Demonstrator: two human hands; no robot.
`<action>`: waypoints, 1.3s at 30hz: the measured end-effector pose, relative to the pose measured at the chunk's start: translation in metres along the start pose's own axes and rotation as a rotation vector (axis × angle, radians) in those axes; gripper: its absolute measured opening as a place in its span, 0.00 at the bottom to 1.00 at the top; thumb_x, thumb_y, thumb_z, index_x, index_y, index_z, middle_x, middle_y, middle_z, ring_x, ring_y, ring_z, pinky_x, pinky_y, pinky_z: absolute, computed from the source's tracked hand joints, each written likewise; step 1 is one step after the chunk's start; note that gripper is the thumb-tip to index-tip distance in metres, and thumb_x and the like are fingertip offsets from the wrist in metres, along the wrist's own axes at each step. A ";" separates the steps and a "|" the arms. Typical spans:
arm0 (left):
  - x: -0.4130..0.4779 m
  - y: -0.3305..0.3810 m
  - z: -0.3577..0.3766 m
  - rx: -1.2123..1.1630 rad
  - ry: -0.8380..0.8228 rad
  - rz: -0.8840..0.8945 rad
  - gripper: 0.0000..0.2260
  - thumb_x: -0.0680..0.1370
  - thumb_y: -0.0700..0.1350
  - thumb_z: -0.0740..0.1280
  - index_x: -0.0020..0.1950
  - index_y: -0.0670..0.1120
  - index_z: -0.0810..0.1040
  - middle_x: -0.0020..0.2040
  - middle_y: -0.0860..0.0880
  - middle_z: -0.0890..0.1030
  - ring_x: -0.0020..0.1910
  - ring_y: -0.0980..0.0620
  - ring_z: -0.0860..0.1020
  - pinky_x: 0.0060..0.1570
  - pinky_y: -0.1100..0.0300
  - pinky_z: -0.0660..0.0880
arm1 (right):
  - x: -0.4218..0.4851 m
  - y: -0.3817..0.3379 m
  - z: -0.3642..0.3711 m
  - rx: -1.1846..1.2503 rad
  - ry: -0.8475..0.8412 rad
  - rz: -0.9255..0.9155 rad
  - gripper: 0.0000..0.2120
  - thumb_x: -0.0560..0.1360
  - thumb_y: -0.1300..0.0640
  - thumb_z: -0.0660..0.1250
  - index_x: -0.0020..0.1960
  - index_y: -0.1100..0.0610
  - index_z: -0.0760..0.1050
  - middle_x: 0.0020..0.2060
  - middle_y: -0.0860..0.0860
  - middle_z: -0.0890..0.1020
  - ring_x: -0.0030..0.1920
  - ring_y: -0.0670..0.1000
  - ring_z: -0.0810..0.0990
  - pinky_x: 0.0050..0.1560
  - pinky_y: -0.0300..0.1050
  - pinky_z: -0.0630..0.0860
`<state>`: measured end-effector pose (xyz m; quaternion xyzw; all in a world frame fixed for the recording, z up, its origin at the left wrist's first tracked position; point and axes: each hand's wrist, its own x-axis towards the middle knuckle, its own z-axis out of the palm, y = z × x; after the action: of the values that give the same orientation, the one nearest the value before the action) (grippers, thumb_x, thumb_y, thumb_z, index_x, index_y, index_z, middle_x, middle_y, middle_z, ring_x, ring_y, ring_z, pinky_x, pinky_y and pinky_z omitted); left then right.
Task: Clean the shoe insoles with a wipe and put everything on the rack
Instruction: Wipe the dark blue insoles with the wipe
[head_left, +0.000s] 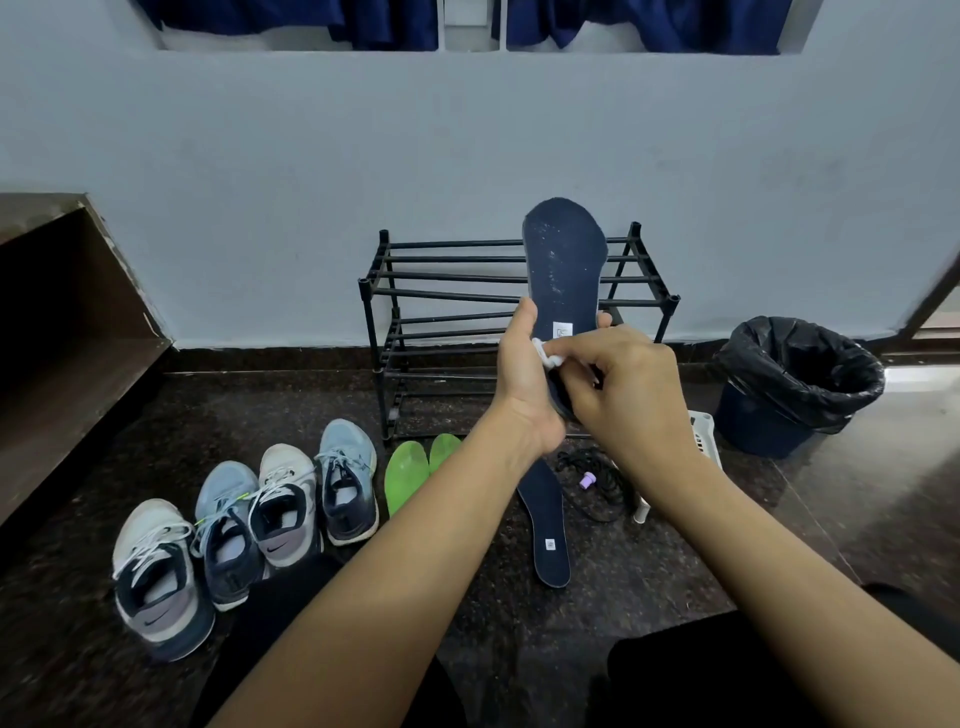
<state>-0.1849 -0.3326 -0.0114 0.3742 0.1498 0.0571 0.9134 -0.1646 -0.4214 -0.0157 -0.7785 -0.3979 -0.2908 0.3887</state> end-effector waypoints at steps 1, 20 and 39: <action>0.000 0.002 0.000 -0.003 -0.006 0.003 0.28 0.81 0.63 0.52 0.50 0.44 0.82 0.45 0.47 0.83 0.48 0.49 0.82 0.47 0.58 0.77 | 0.001 0.000 0.000 0.004 -0.023 0.010 0.11 0.67 0.67 0.66 0.43 0.57 0.84 0.38 0.52 0.85 0.39 0.57 0.81 0.46 0.52 0.79; 0.005 0.008 -0.005 0.030 0.041 0.112 0.28 0.82 0.62 0.52 0.43 0.43 0.80 0.37 0.47 0.82 0.36 0.51 0.82 0.36 0.61 0.78 | 0.002 0.005 0.004 -0.076 -0.174 -0.039 0.14 0.71 0.58 0.58 0.40 0.55 0.83 0.36 0.54 0.83 0.39 0.59 0.80 0.39 0.52 0.78; 0.006 0.016 -0.008 -0.012 0.091 0.162 0.25 0.82 0.61 0.53 0.53 0.42 0.79 0.43 0.45 0.81 0.46 0.45 0.83 0.47 0.53 0.80 | -0.009 0.002 0.005 -0.127 -0.210 -0.053 0.12 0.67 0.64 0.63 0.43 0.56 0.84 0.36 0.53 0.83 0.38 0.59 0.79 0.37 0.48 0.79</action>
<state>-0.1815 -0.3144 -0.0066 0.3765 0.1602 0.1488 0.9002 -0.1672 -0.4212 -0.0258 -0.8169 -0.4376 -0.2425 0.2871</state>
